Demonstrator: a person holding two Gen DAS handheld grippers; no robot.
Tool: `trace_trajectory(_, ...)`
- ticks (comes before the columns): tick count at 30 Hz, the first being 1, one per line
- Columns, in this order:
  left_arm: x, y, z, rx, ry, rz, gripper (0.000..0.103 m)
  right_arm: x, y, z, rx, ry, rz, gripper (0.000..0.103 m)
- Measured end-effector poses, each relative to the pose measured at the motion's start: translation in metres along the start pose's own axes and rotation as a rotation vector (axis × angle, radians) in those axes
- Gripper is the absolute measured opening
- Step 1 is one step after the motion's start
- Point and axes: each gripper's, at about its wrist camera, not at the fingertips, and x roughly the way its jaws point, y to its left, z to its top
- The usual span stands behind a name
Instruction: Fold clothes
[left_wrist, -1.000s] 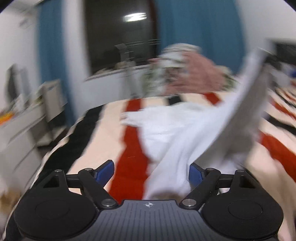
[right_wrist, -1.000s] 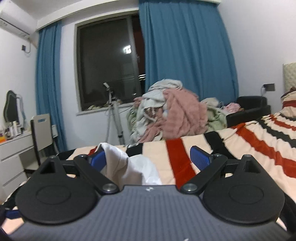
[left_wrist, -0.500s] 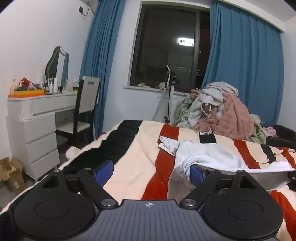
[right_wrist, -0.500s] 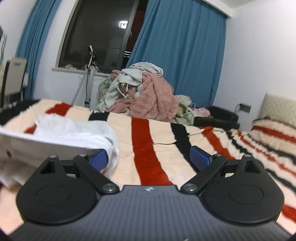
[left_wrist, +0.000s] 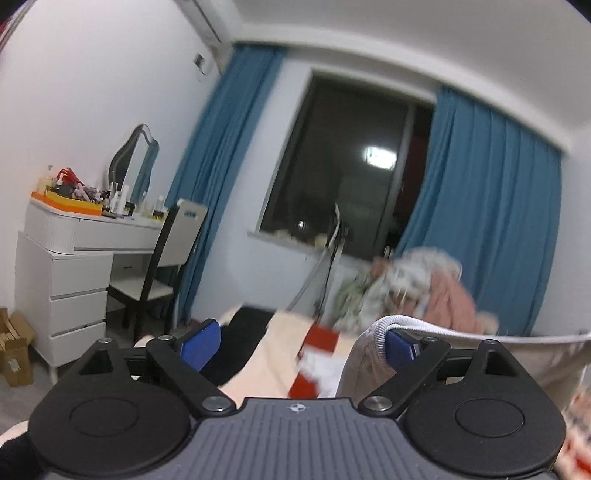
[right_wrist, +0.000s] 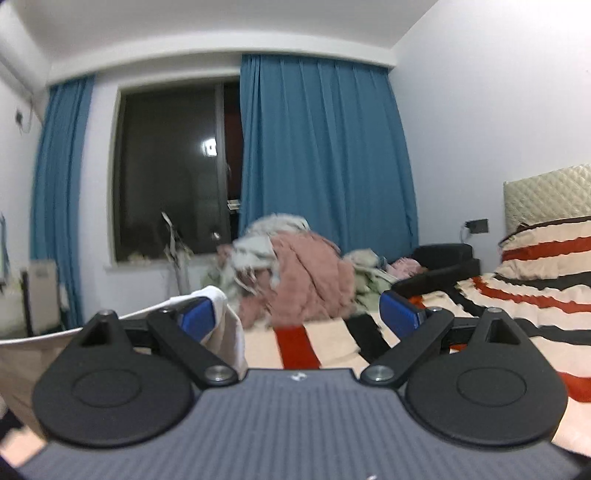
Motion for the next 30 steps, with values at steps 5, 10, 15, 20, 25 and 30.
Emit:
trace_trajectory(5, -0.035, -0.010, 0.082, -0.109, -0.129, -0.056, 0.093, -0.012, -0.004, 0.082, 0.055, -0.081, 0.076, 0.095)
trace_trajectory(10, -0.069, -0.040, 0.190, -0.119, -0.248, -0.076, 0.093, -0.028, -0.004, 0.182, 0.067, -0.198, 0.157, 0.095)
trace_trajectory(15, -0.078, -0.079, 0.288, -0.072, -0.306, -0.085, 0.093, -0.016, -0.007, 0.273, 0.097, -0.216, 0.231, 0.095)
trace_trajectory(20, -0.024, -0.118, 0.329, -0.001, -0.296, -0.066, 0.095, 0.030, 0.003, 0.327, 0.028, -0.213, 0.216, 0.095)
trace_trajectory(25, 0.096, -0.144, 0.299, 0.058, -0.209, -0.042, 0.098, 0.092, 0.018, 0.362, -0.064, -0.192, 0.166, 0.095)
trace_trajectory(30, 0.216, -0.171, 0.269, 0.117, -0.122, -0.017, 0.100, 0.203, 0.029, 0.317, -0.105, -0.065, 0.140, 0.095)
